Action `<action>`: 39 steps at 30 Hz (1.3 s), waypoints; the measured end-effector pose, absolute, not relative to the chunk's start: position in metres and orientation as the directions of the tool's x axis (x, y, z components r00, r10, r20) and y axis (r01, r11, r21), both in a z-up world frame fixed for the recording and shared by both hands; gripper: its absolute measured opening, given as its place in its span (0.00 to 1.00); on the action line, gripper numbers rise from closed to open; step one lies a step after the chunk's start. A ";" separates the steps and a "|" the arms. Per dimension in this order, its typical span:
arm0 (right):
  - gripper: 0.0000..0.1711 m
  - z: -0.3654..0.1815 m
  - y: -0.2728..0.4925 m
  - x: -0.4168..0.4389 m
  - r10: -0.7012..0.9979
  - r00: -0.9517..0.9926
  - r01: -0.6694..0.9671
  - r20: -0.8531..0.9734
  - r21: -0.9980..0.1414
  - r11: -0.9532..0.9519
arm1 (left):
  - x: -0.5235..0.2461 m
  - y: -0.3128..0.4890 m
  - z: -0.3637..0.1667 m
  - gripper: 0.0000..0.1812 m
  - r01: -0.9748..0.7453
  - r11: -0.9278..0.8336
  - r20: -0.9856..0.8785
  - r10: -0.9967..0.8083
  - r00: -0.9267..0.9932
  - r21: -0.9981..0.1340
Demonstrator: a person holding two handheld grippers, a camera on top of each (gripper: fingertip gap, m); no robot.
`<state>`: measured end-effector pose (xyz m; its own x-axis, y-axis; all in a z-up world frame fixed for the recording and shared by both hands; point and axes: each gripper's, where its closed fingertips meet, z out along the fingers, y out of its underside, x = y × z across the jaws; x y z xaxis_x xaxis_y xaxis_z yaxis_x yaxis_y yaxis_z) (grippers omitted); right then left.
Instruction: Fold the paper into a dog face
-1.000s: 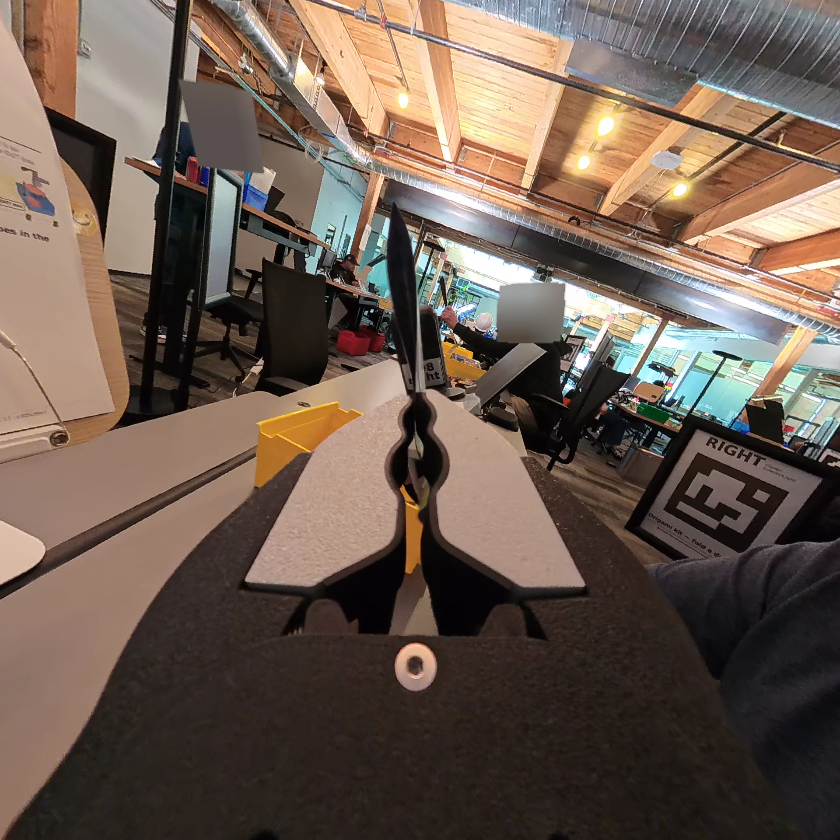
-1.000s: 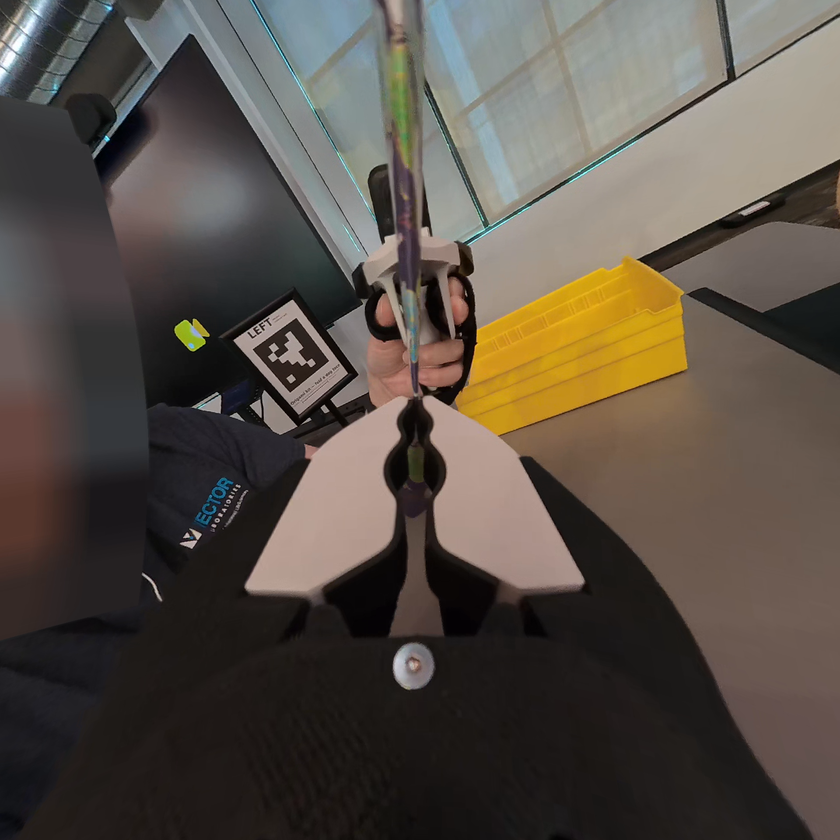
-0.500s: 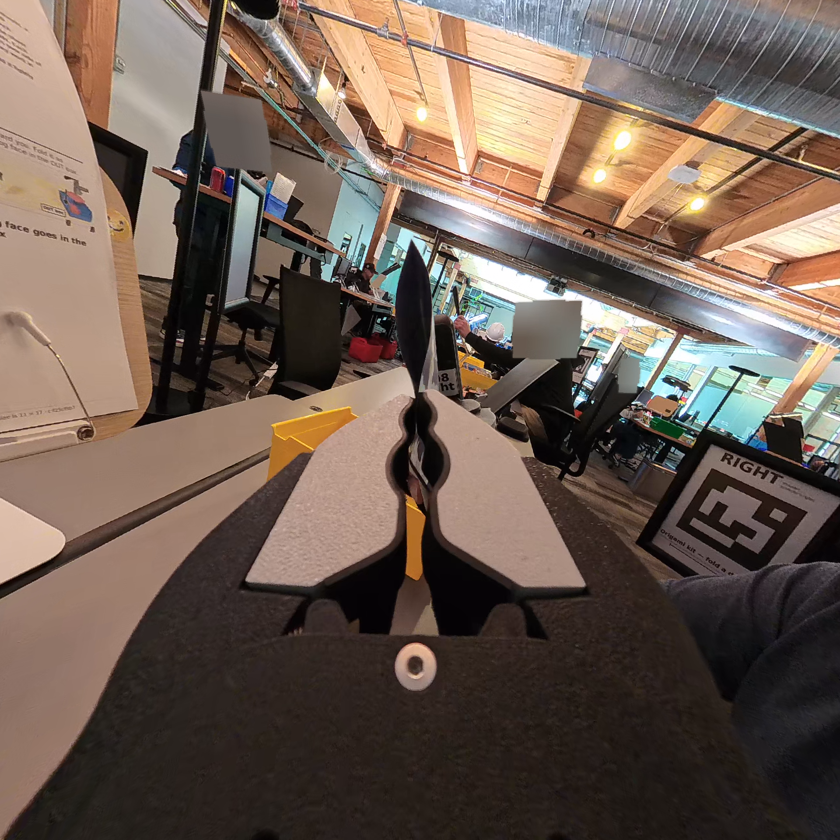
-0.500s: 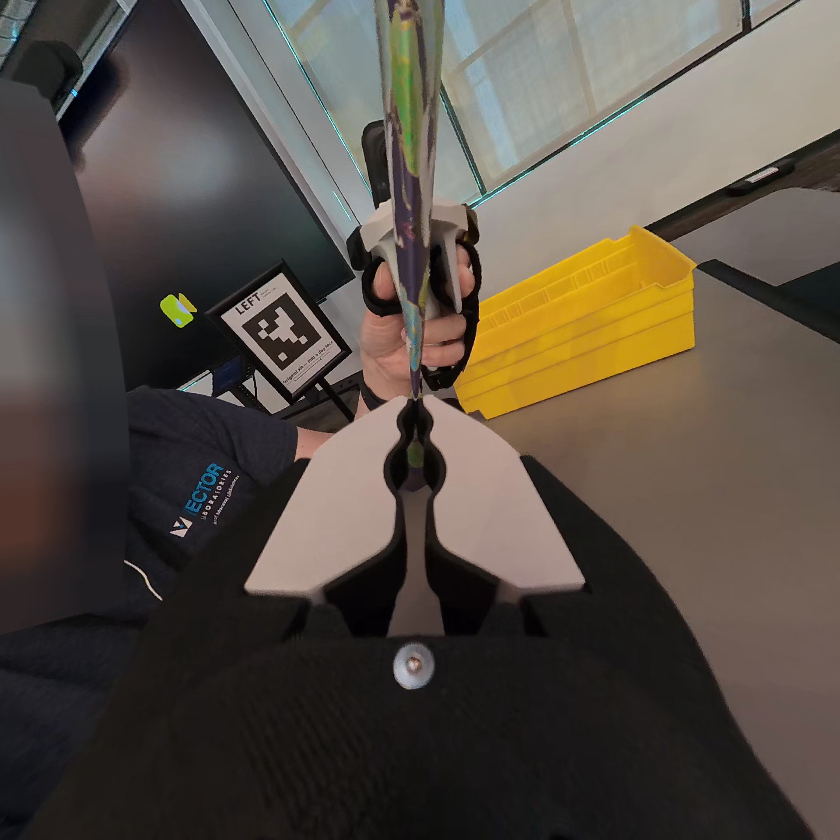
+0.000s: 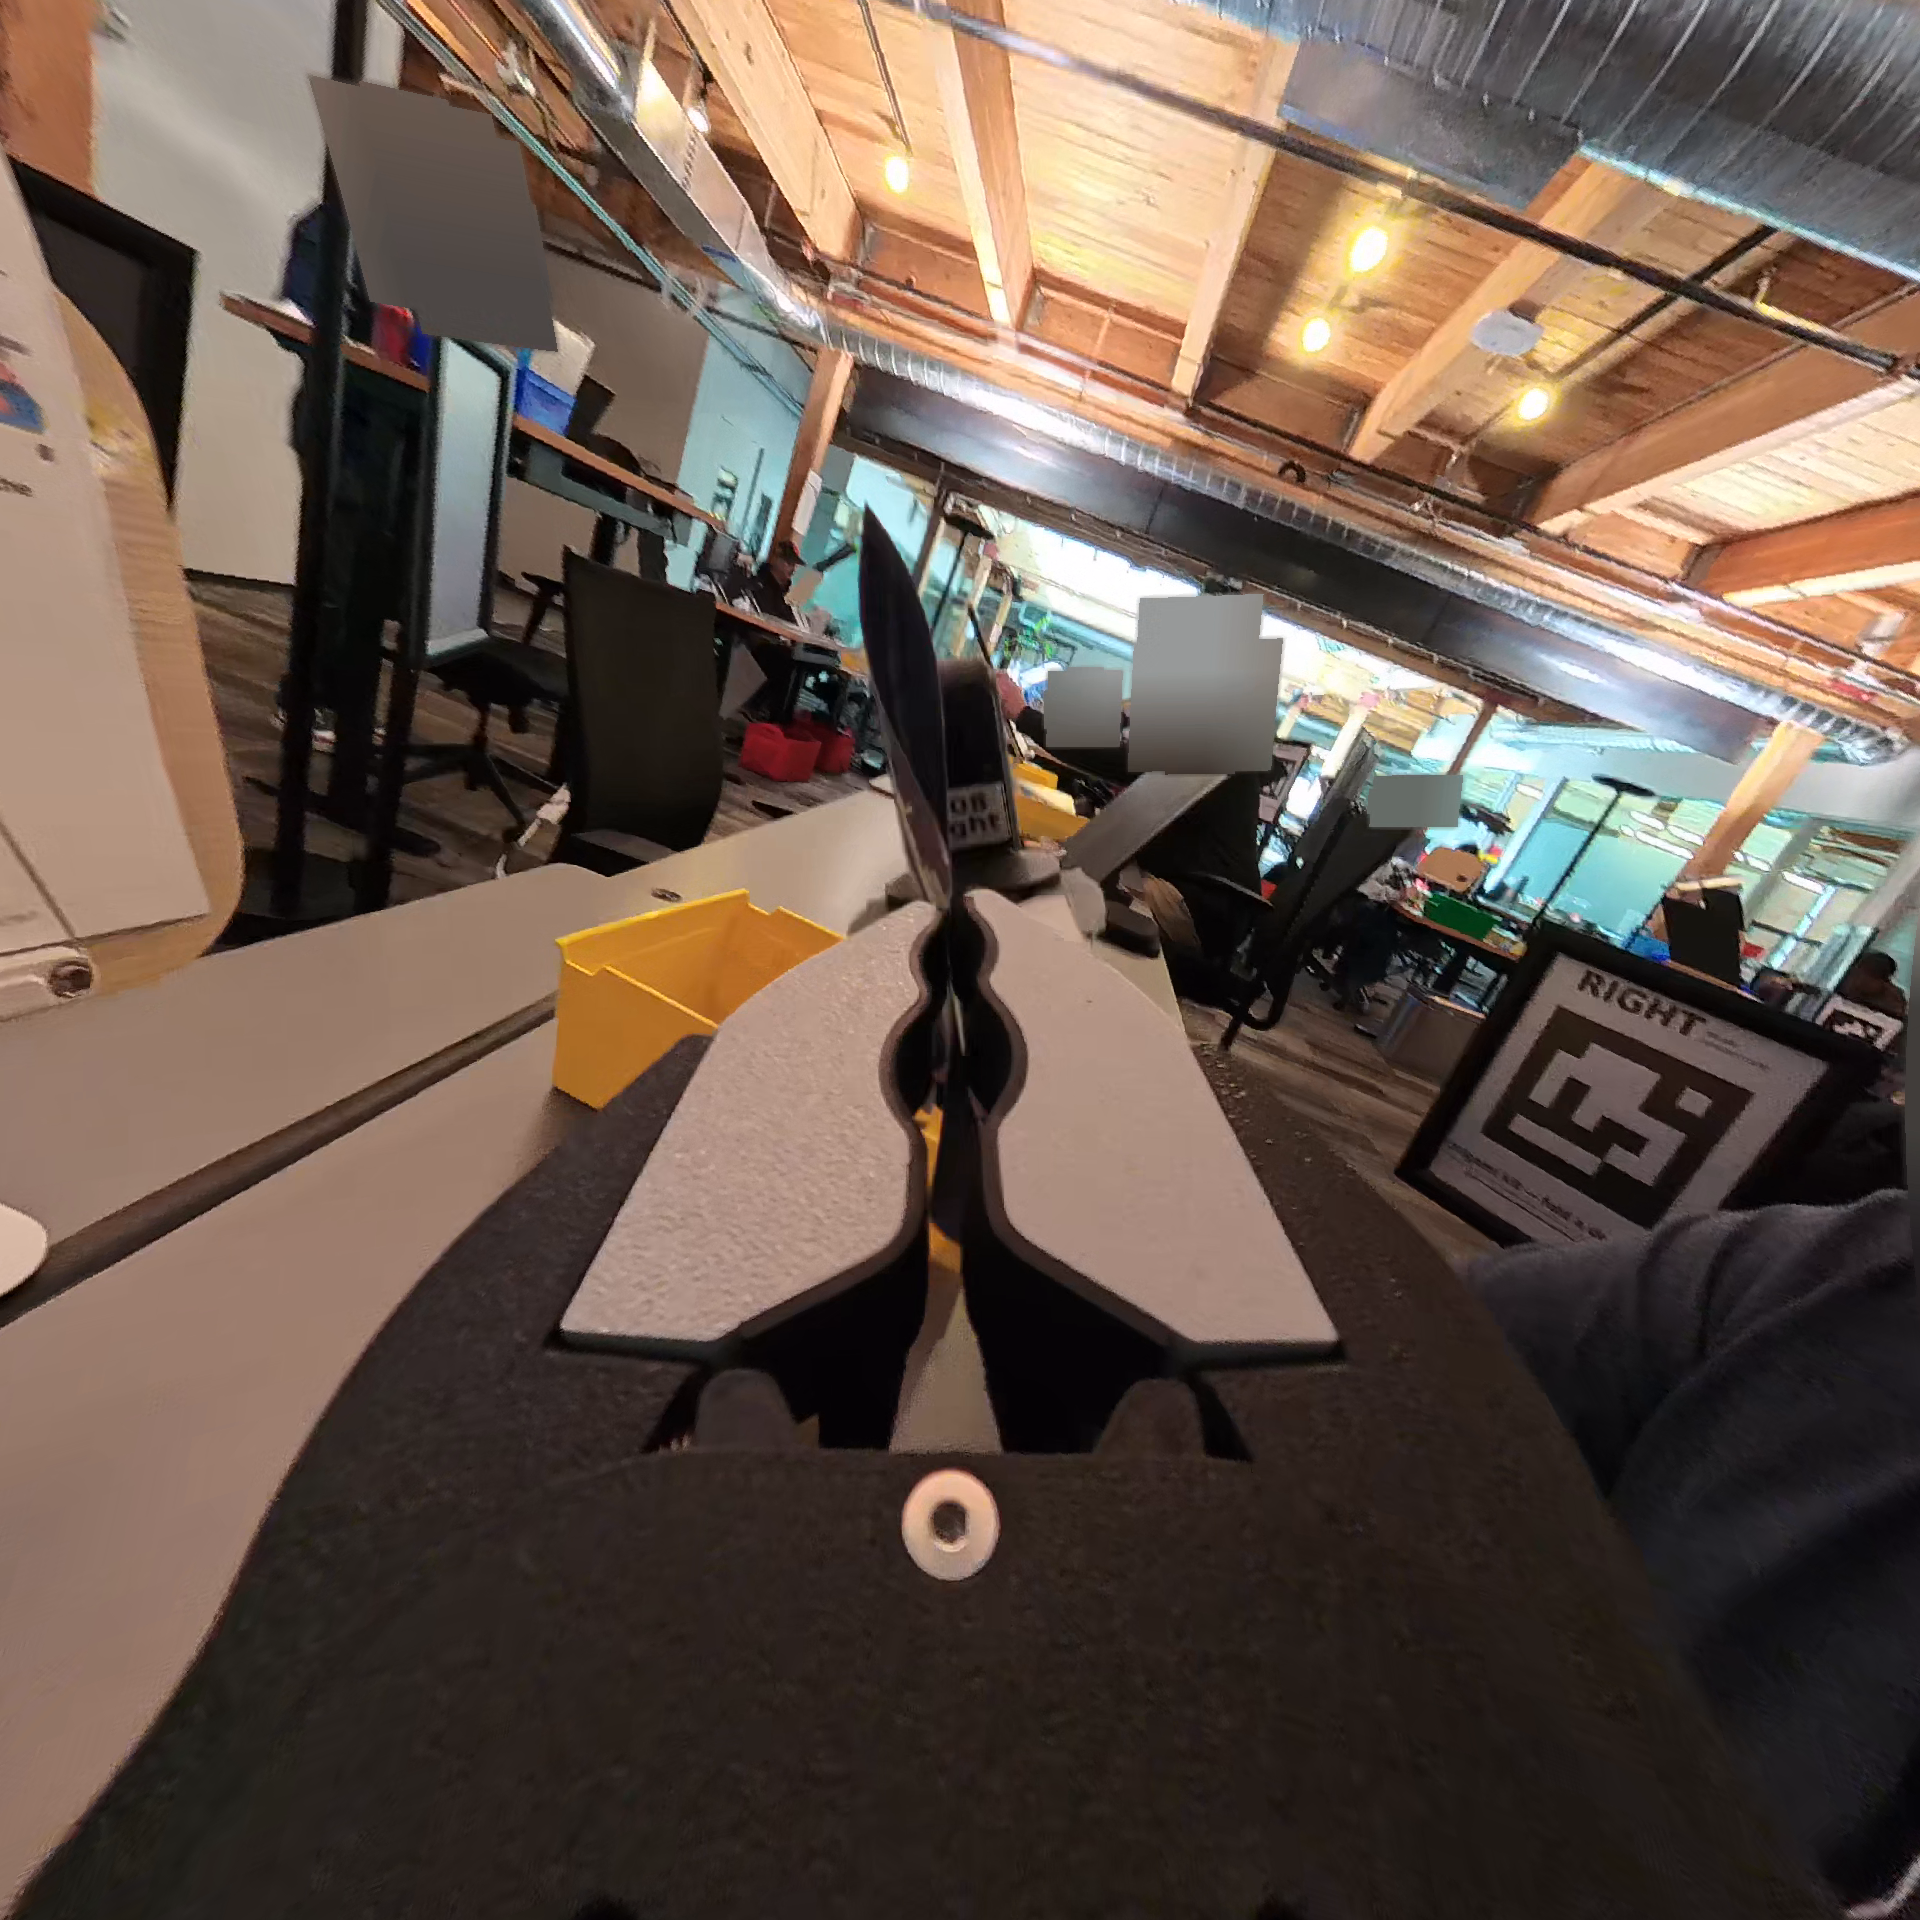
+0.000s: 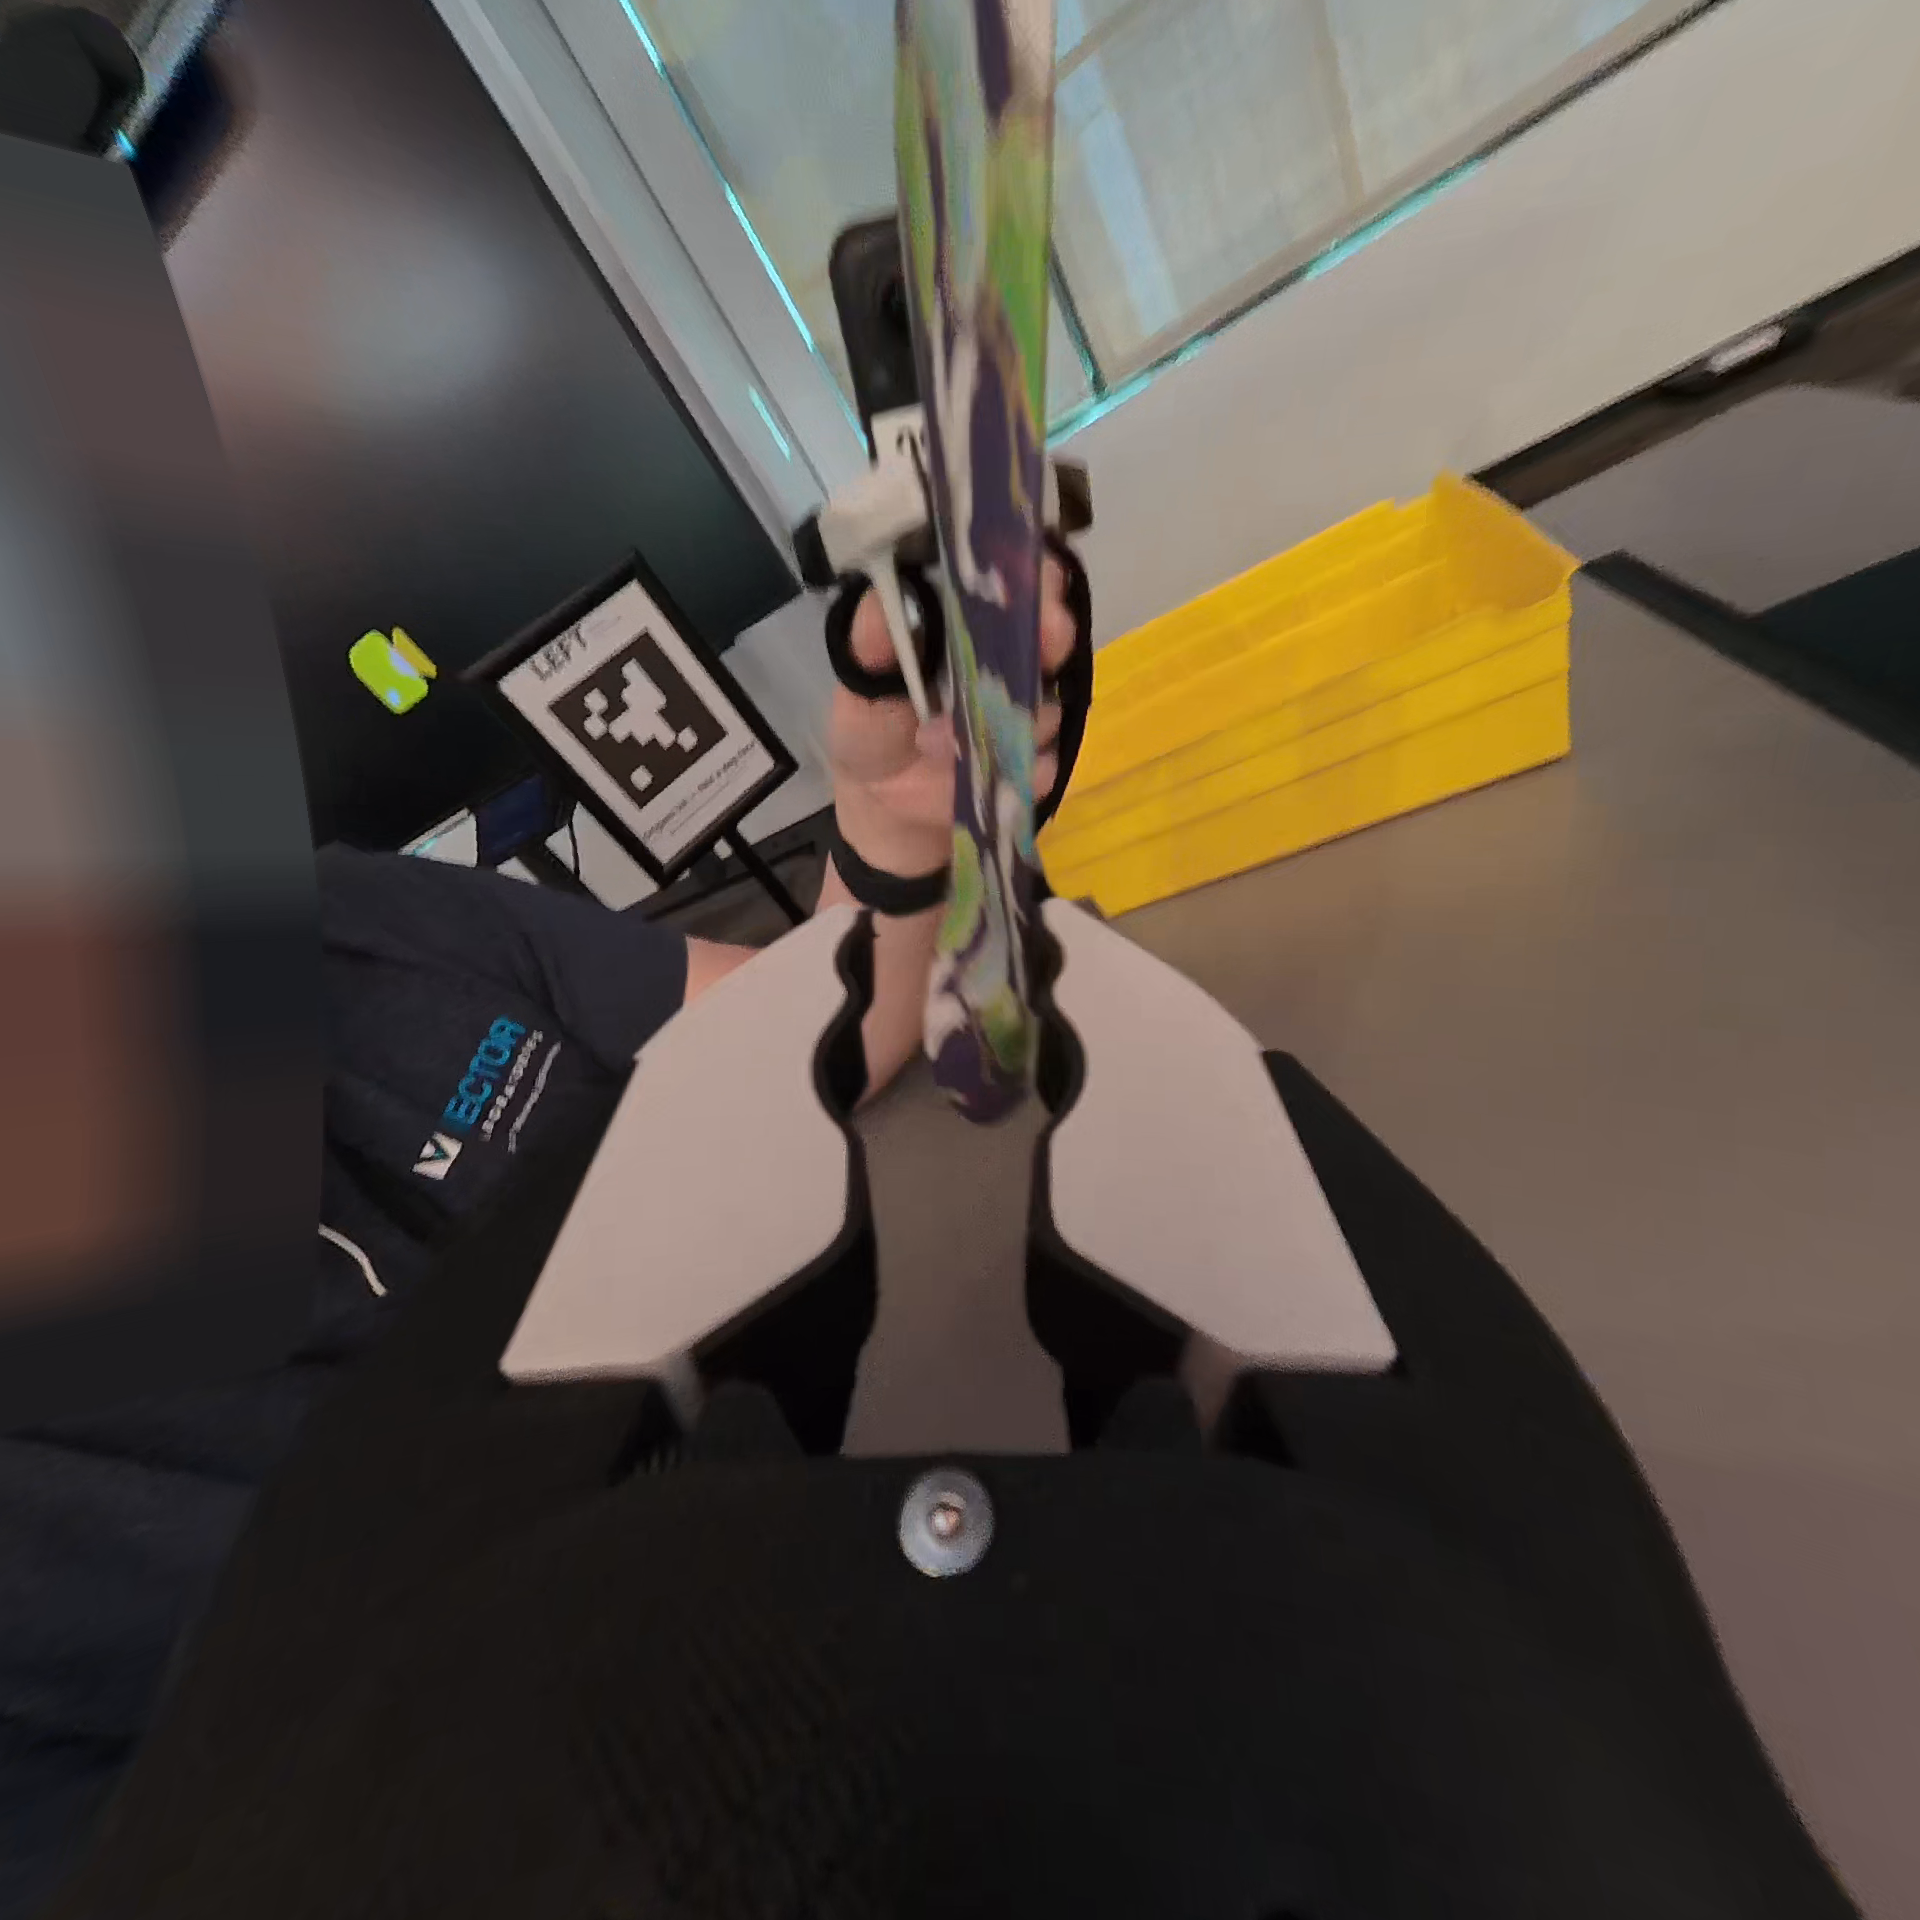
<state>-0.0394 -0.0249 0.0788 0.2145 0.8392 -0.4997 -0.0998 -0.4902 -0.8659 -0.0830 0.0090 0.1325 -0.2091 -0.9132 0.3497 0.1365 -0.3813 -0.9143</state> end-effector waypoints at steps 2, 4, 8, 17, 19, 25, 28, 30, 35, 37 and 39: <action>0.21 0.089 -0.020 -0.037 0.844 0.206 -0.173 -0.495 -0.867 -0.467 | -0.077 0.004 0.128 0.00 0.112 -0.379 0.349 -0.911 -0.219 -0.918; 0.18 0.099 -0.015 -0.037 0.847 0.180 -0.254 -0.501 -0.855 -0.452 | -0.071 0.000 0.124 0.00 0.093 -0.384 0.355 -0.906 -0.228 -0.919; 0.04 0.095 -0.008 -0.041 0.809 0.135 -0.304 -0.572 -0.801 -0.516 | -0.066 0.001 0.120 0.00 0.087 -0.391 0.365 -0.905 -0.220 -0.916; 0.01 0.073 -0.016 -0.055 0.786 0.128 -0.161 -0.605 -0.795 -0.585 | -0.078 0.012 0.121 0.00 0.084 -0.370 0.349 -0.917 -0.191 -0.925; 0.01 0.074 -0.019 -0.053 0.786 0.123 -0.153 -0.605 -0.795 -0.588 | -0.079 0.012 0.120 0.00 0.066 -0.361 0.343 -0.919 -0.194 -0.930; 0.01 0.076 -0.024 -0.039 0.796 0.171 -0.123 -0.580 -0.814 -0.567 | -0.079 0.014 0.115 0.00 0.035 -0.313 0.305 -0.940 -0.152 -0.949; 0.01 0.072 -0.028 -0.038 0.789 0.172 -0.089 -0.590 -0.807 -0.584 | -0.078 0.014 0.114 0.00 0.032 -0.314 0.306 -0.940 -0.152 -0.949; 0.01 0.068 -0.029 -0.036 0.780 0.179 -0.075 -0.599 -0.799 -0.596 | -0.078 0.015 0.113 0.00 0.031 -0.308 0.301 -0.943 -0.145 -0.951; 0.01 0.046 -0.034 -0.031 0.753 0.212 0.033 -0.623 -0.765 -0.643 | -0.085 0.020 0.121 0.00 0.071 -0.303 0.293 -0.948 -0.127 -0.950; 0.01 0.050 -0.028 -0.030 0.764 0.200 -0.010 -0.613 -0.781 -0.624 | -0.095 0.026 0.126 0.00 0.096 -0.299 0.288 -0.951 -0.116 -0.949; 0.07 0.071 -0.012 -0.032 0.787 0.174 -0.170 -0.592 -0.805 -0.568 | -0.103 0.028 0.132 0.00 0.123 -0.307 0.292 -0.948 -0.126 -0.944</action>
<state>-0.0320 -0.0122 0.0706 0.1744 0.7867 -0.5922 -0.1699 -0.5683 -0.8051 -0.1026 0.0281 0.1319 -0.1260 -0.9481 0.2921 0.1232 -0.3071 -0.9437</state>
